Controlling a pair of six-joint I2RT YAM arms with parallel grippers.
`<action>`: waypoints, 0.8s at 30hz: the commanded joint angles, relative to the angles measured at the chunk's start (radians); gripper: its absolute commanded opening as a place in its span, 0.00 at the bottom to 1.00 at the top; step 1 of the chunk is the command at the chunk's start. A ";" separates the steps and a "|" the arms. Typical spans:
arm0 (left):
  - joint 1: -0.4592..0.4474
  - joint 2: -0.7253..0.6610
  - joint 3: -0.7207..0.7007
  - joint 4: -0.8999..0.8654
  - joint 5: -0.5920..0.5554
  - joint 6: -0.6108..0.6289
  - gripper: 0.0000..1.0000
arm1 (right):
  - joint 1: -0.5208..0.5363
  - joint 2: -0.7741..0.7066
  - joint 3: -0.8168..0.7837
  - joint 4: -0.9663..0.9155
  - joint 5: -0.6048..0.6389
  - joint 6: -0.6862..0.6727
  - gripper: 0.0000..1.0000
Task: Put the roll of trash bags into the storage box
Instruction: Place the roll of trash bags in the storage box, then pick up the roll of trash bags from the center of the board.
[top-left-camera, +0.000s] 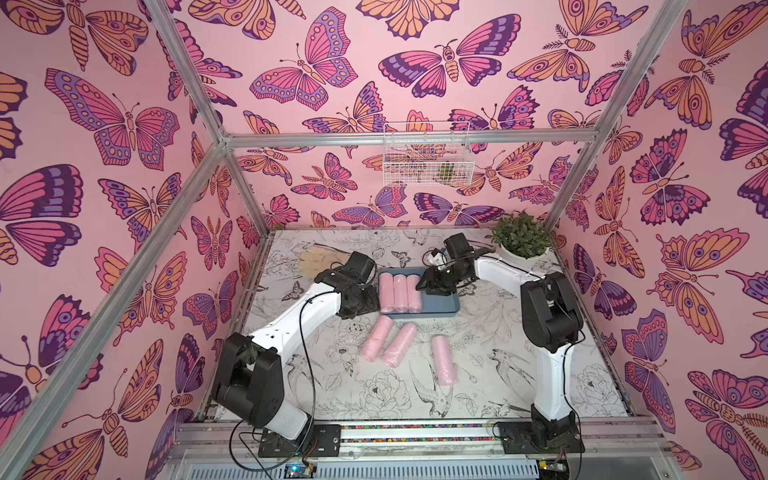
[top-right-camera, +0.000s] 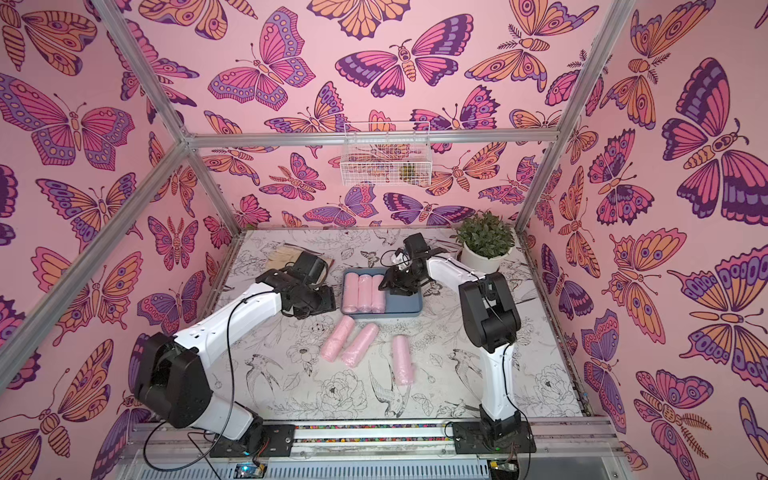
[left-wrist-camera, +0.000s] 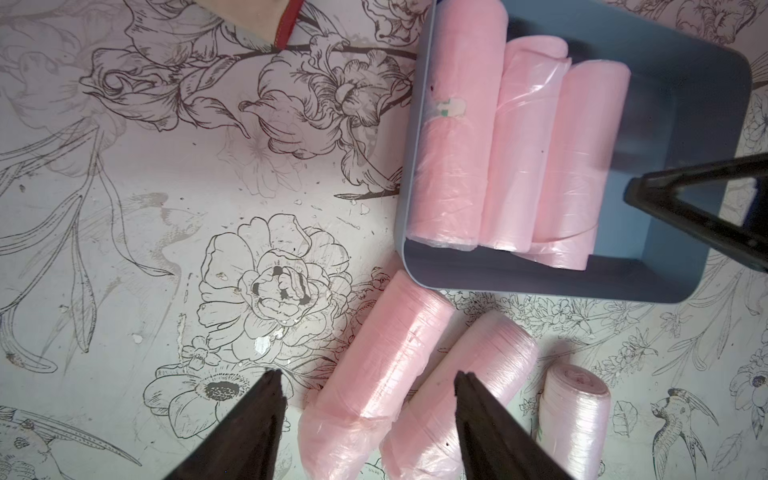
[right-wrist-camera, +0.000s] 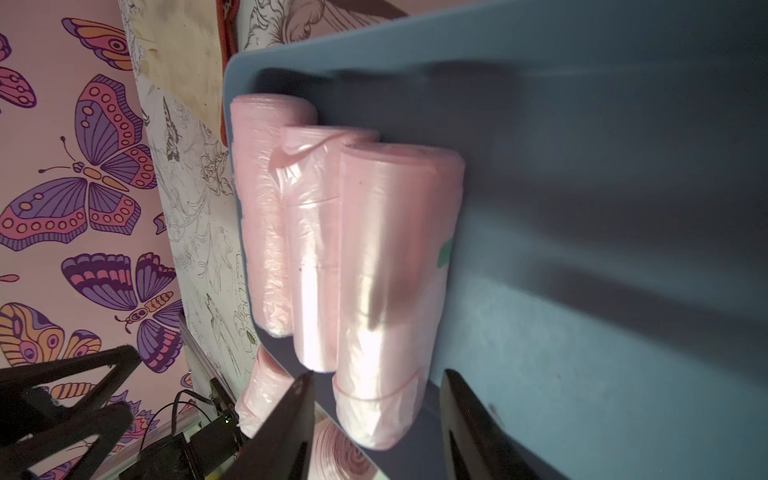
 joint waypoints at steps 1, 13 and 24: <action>0.010 -0.024 -0.024 -0.008 -0.024 0.006 0.69 | 0.001 -0.108 -0.022 -0.120 0.144 -0.072 0.55; 0.058 -0.010 -0.042 -0.005 -0.017 0.030 0.70 | 0.227 -0.405 -0.367 -0.266 0.527 -0.038 0.65; 0.065 -0.014 -0.062 -0.002 -0.004 0.026 0.71 | 0.334 -0.426 -0.474 -0.250 0.534 0.049 0.73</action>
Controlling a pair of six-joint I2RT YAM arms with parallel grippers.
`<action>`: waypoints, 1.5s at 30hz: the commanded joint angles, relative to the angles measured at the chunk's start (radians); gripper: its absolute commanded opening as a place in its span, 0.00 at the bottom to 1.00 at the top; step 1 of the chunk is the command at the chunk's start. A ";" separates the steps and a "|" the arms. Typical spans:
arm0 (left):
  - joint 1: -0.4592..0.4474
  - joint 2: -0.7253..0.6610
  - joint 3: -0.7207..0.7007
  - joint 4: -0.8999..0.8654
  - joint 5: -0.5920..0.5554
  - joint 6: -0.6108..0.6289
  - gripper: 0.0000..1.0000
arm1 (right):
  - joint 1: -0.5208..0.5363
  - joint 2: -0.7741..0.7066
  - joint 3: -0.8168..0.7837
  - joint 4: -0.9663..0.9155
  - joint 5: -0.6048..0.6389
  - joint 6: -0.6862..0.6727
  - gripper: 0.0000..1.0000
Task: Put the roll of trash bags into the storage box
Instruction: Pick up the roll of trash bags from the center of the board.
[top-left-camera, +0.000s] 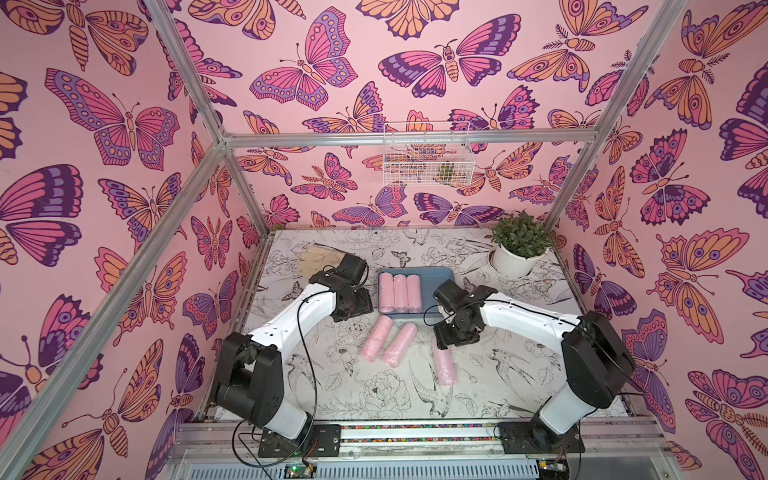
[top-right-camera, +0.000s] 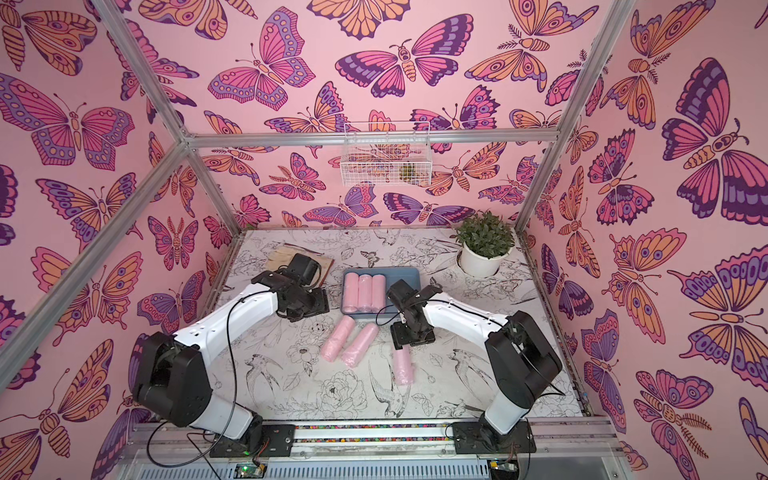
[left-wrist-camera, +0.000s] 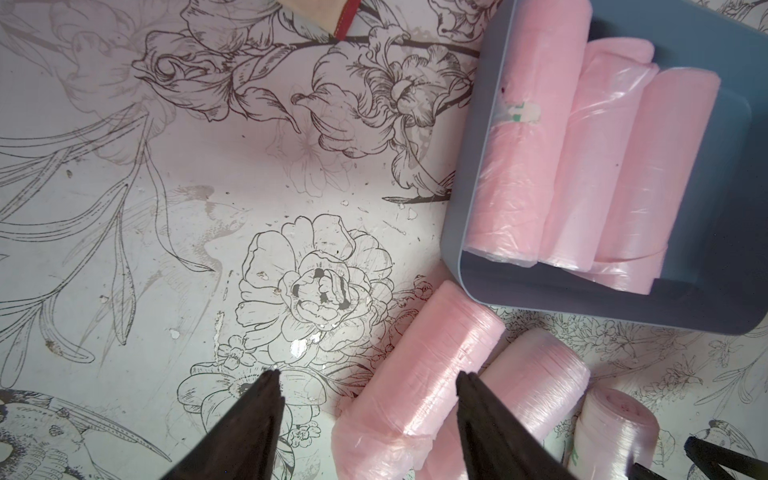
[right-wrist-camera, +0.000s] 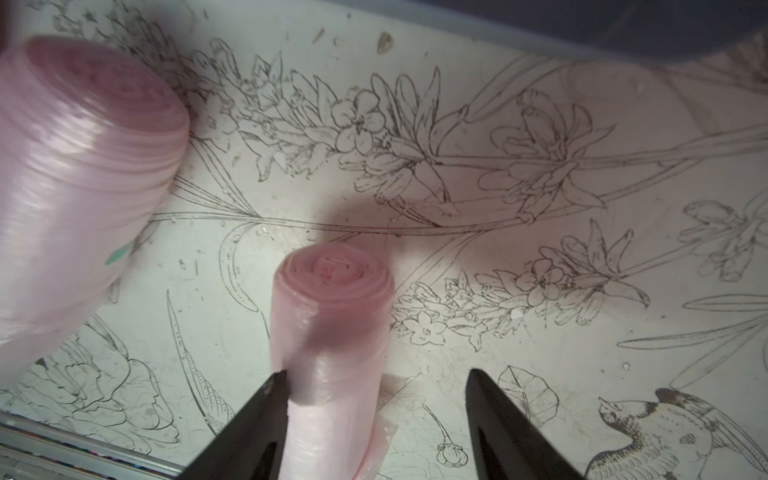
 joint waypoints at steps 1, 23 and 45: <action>0.007 -0.012 -0.014 -0.003 0.004 0.010 0.71 | 0.027 -0.017 -0.001 -0.008 0.027 0.035 0.73; 0.008 0.004 -0.002 -0.002 0.015 0.019 0.71 | 0.077 0.091 -0.042 0.060 -0.001 0.065 0.72; 0.021 -0.008 -0.022 -0.003 0.010 0.019 0.71 | 0.054 0.039 -0.061 0.062 -0.037 0.031 0.47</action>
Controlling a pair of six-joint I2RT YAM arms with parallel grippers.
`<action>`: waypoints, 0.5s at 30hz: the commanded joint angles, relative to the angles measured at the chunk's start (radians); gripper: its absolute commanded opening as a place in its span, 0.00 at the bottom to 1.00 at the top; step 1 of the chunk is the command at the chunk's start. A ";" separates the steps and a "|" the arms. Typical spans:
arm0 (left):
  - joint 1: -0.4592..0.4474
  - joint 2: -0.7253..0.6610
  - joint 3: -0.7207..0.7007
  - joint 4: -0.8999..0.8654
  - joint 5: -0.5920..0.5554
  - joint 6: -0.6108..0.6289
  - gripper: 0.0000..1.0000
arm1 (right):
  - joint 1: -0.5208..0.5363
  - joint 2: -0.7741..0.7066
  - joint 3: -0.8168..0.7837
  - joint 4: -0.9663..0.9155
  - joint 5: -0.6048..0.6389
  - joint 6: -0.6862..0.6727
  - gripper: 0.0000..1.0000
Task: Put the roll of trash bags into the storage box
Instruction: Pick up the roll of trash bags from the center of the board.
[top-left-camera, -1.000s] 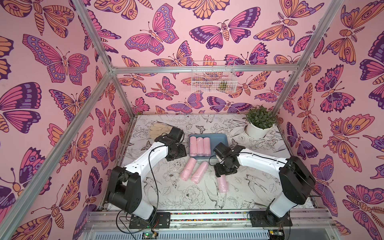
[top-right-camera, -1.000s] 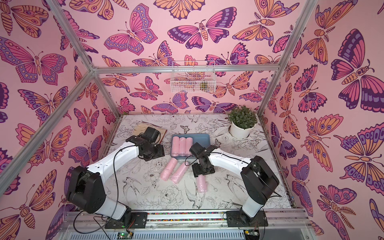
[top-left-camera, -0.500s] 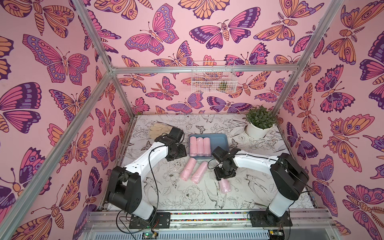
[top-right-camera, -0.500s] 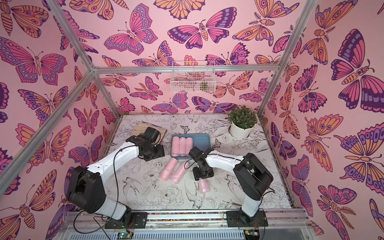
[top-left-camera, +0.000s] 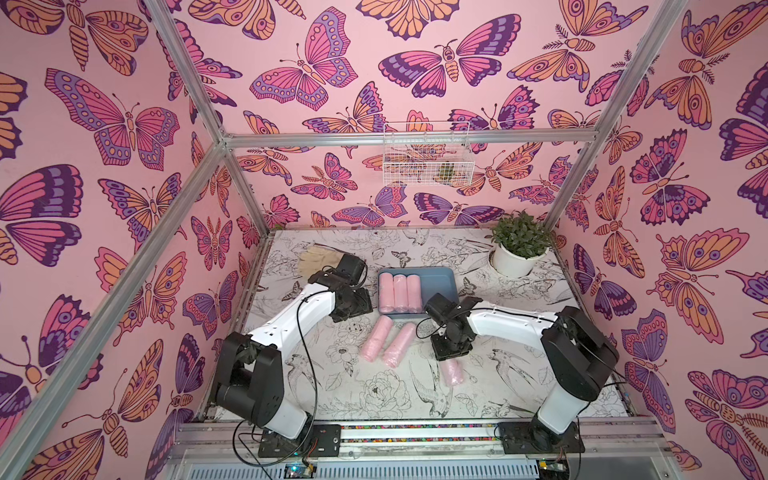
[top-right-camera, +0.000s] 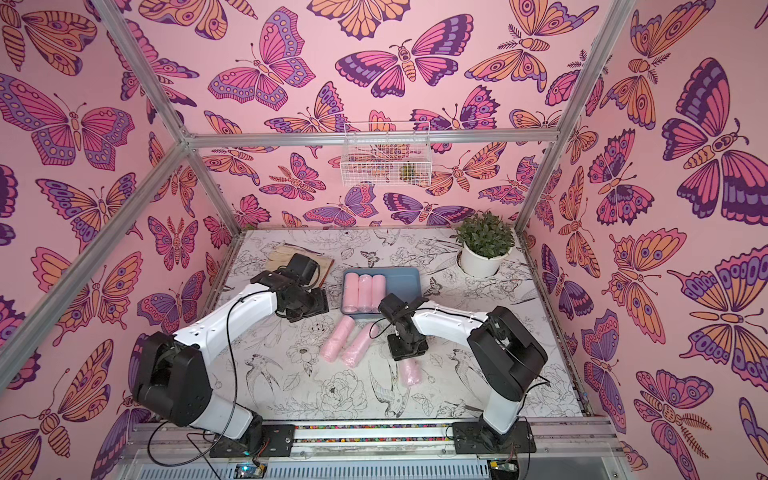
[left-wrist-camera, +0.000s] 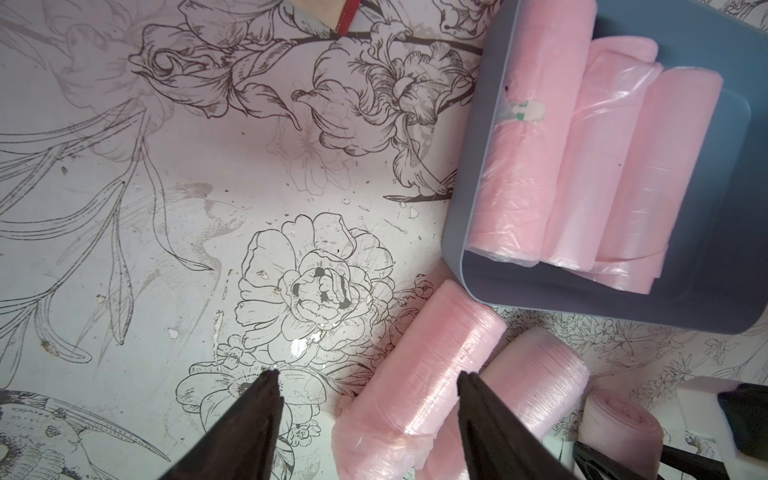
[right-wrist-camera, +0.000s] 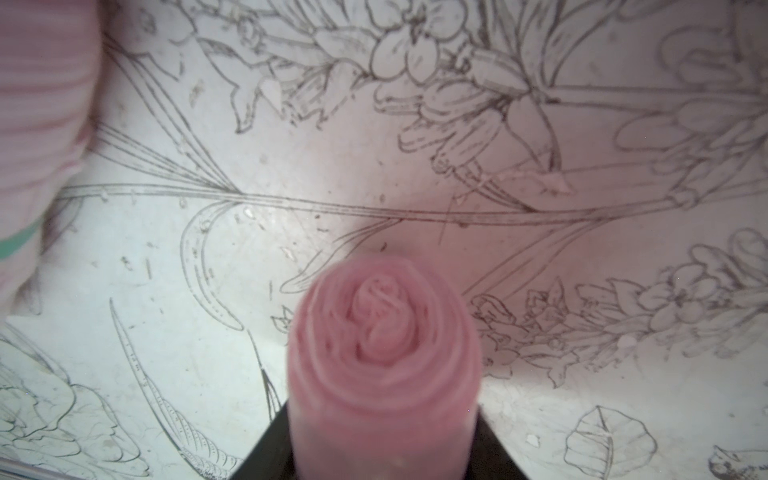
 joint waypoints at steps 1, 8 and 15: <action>0.010 -0.009 -0.019 -0.003 -0.004 0.015 0.71 | -0.014 -0.045 -0.007 -0.010 -0.022 -0.013 0.46; 0.011 -0.017 -0.024 -0.003 -0.012 0.010 0.71 | -0.044 -0.073 0.003 -0.013 -0.051 -0.026 0.46; 0.013 -0.017 -0.031 0.001 0.002 0.005 0.71 | -0.085 -0.102 0.007 0.007 -0.100 -0.030 0.45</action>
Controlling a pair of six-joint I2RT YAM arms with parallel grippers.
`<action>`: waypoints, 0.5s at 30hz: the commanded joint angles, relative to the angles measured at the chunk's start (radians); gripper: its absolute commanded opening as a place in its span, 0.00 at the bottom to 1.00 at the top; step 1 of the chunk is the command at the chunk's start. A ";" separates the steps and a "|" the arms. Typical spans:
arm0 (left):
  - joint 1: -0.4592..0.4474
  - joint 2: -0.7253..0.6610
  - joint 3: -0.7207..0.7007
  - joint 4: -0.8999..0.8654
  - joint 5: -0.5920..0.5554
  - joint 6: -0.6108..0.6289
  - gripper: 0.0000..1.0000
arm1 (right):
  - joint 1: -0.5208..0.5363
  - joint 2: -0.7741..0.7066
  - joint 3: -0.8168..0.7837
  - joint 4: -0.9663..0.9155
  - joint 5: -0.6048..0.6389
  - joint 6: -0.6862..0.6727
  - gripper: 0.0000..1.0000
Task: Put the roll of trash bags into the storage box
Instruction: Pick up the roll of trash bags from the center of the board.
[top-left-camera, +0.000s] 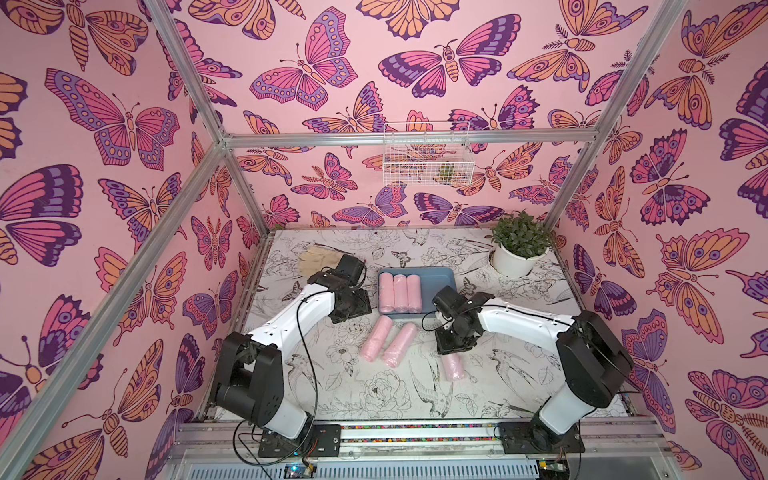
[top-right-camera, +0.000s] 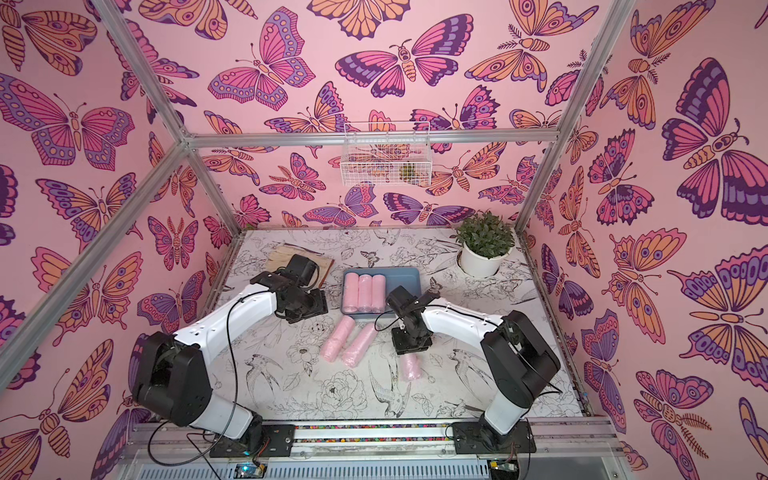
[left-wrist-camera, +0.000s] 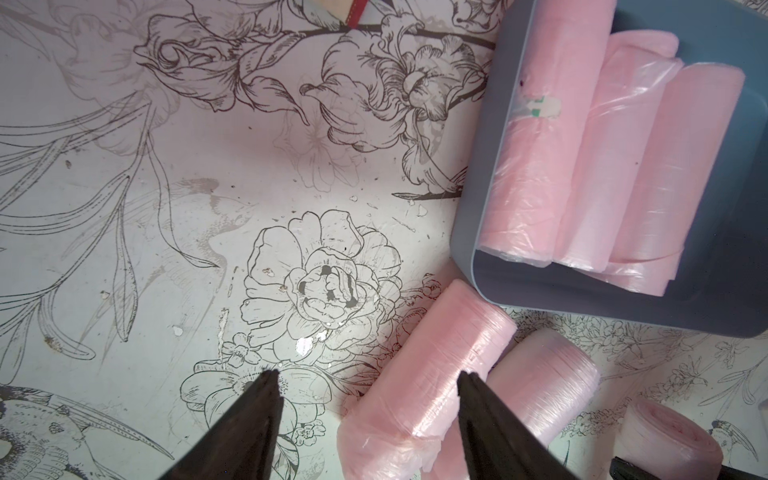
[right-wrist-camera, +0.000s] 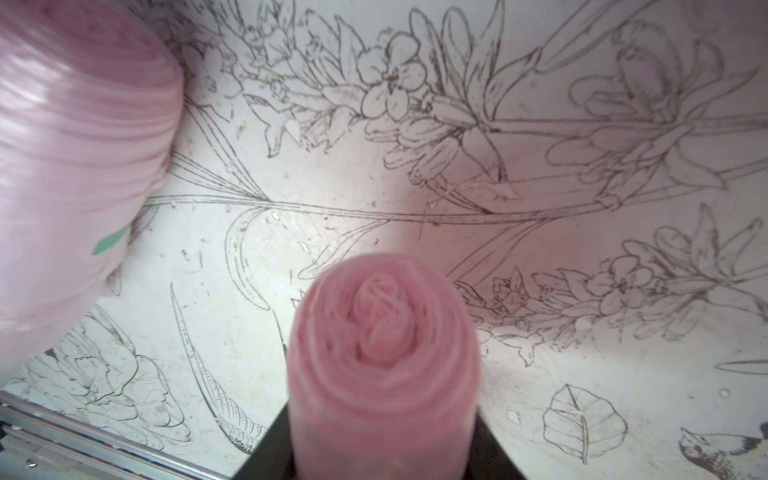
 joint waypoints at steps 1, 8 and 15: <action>0.007 -0.018 -0.022 0.000 0.000 0.007 0.71 | -0.023 -0.034 0.016 0.004 -0.043 -0.012 0.46; 0.007 -0.030 -0.023 0.000 0.006 0.009 0.72 | -0.072 -0.054 0.033 0.034 -0.099 -0.008 0.45; 0.007 0.008 -0.009 0.007 0.004 0.025 0.72 | -0.108 -0.029 0.110 0.007 -0.118 -0.034 0.44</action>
